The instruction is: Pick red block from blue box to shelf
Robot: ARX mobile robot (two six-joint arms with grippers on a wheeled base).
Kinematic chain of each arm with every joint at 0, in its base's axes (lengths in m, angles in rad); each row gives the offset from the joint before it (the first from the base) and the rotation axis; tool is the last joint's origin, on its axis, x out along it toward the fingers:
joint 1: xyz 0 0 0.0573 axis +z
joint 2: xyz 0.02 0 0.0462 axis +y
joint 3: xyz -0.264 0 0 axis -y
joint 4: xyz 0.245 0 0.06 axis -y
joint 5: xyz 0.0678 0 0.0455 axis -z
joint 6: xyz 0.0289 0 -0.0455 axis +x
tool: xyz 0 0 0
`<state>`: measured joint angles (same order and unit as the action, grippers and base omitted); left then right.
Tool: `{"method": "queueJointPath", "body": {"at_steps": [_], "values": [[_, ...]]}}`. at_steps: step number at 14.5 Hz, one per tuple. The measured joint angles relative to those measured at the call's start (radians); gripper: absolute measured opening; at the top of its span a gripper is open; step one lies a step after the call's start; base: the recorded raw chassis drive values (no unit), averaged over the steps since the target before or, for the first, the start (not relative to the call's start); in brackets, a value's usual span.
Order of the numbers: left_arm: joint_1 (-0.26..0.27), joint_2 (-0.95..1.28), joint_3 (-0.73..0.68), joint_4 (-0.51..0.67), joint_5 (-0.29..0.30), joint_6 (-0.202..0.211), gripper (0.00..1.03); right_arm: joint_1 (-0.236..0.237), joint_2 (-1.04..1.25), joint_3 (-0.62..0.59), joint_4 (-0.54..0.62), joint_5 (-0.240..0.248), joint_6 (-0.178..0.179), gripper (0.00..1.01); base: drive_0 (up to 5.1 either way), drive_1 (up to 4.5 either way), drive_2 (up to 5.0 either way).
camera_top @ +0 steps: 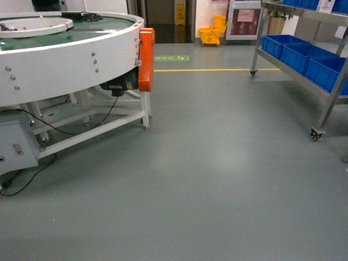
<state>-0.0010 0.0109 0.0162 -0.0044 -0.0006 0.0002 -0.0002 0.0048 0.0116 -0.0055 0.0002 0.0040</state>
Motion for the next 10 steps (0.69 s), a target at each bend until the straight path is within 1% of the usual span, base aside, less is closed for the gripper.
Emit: {"method": "queueJointPath", "body": {"at_steps": [10], "values": [[0.0,0.0,0.0,0.002,0.001,0.0,0.98,0.0,0.0,0.0,0.002,0.0,0.0,0.28,0.1,4.08,-3.9]]}}
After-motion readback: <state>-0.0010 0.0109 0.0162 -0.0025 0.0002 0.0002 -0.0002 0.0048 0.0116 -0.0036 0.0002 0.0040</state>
